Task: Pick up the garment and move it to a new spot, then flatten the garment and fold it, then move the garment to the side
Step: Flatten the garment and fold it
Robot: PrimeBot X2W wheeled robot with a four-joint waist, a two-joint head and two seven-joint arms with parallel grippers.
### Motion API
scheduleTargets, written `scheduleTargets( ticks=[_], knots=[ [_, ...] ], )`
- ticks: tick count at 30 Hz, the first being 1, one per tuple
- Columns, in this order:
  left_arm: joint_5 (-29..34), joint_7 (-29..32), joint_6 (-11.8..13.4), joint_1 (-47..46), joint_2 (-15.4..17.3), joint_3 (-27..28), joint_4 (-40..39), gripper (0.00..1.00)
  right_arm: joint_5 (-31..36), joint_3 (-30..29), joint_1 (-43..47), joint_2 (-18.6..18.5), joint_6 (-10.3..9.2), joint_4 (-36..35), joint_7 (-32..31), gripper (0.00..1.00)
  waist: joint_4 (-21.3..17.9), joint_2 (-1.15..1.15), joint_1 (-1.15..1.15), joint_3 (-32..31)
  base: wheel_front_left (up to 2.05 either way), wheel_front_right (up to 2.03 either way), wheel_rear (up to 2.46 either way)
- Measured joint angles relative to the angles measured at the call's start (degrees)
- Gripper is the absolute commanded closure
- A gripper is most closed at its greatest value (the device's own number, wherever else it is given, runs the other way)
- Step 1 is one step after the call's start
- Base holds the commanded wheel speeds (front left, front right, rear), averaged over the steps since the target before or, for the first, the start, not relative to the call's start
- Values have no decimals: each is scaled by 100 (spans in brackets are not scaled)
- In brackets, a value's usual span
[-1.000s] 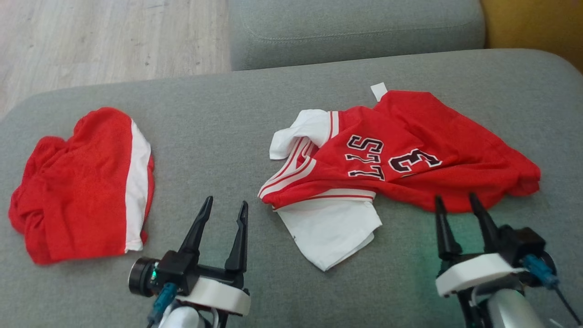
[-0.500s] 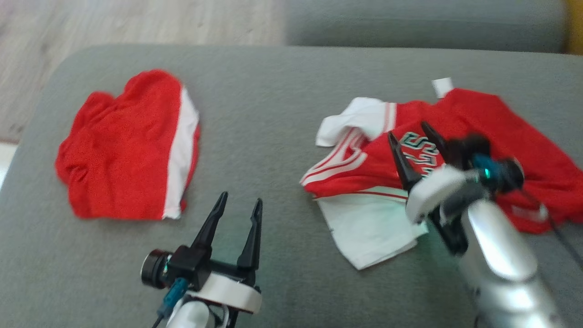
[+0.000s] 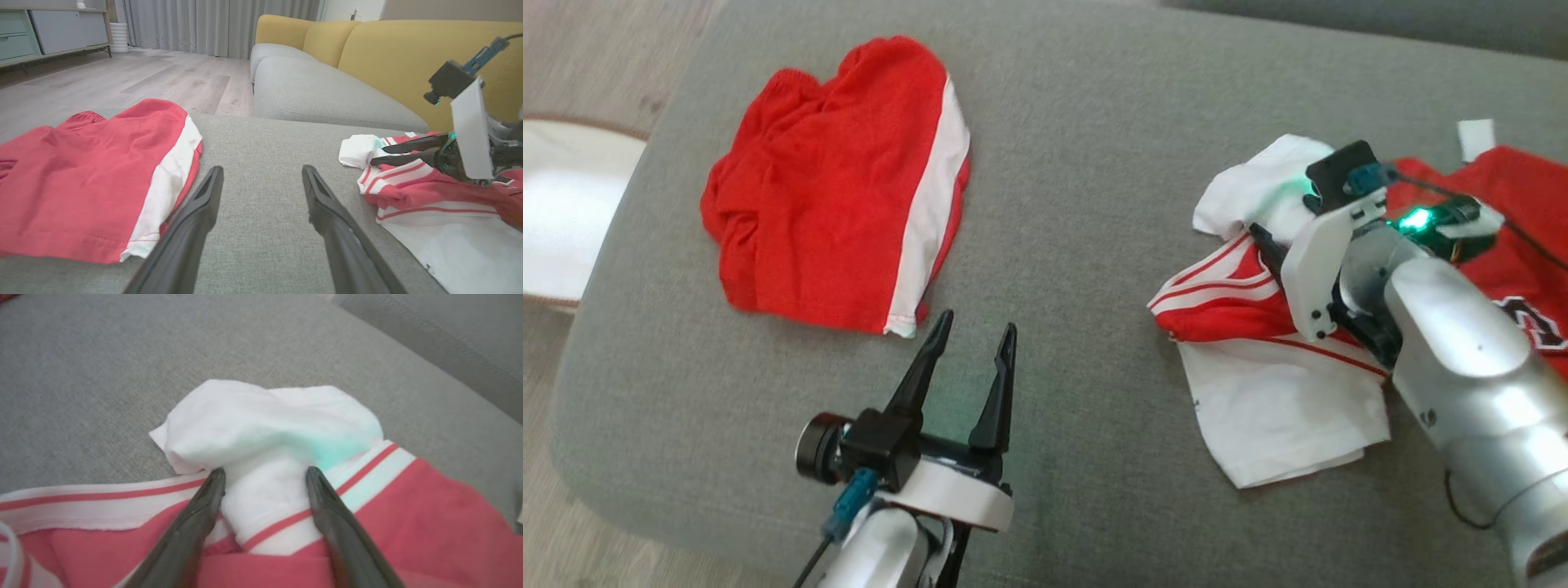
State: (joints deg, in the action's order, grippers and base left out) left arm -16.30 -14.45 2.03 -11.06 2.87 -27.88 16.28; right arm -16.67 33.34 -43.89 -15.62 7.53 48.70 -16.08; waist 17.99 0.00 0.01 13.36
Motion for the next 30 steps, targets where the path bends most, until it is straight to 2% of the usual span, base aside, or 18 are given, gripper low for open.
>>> scheduleTargets(
  ticks=[1, 2, 7, 11, 19, 27, 30],
  knots=[
    [-45, 0, 20, -65, -1, -23, -16, 0, -354, 322, -160, -102, 0, 40, -233, 16, 55, 0, -1, 103, 0, 0, 0],
    [-45, 0, 51, -105, 0, -40, -25, 0, -535, 428, -275, -168, 0, 38, -332, 100, 76, 0, -1, 159, 0, 0, 0],
    [-191, -1, 109, -353, -10, -235, -151, 0, -1003, 728, -1090, -611, 0, 44, -403, 100, 150, 0, 0, 447, 0, 0, 0],
    [-292, -1, 157, -433, -12, -371, -175, 0, -1248, 713, -1664, -766, 0, 57, -63, 100, 191, 0, 0, 614, 0, 0, 0],
    [-350, -1, 207, -553, -13, -461, -179, 0, -1340, 594, -2335, -704, 0, 556, 820, 100, 289, 0, -1, 712, 0, 0, 0],
    [-499, -1, 259, -638, -19, -565, -258, 0, -1046, 389, -3327, -542, 0, 1354, 1790, 100, 536, 0, -1, 858, 0, 0, 0],
    [-500, -1, 278, -638, -19, -578, -261, 0, -1003, 378, -3466, -449, 0, 1594, 1919, 100, 590, 0, -1, 899, 0, 0, 0]
  ],
)
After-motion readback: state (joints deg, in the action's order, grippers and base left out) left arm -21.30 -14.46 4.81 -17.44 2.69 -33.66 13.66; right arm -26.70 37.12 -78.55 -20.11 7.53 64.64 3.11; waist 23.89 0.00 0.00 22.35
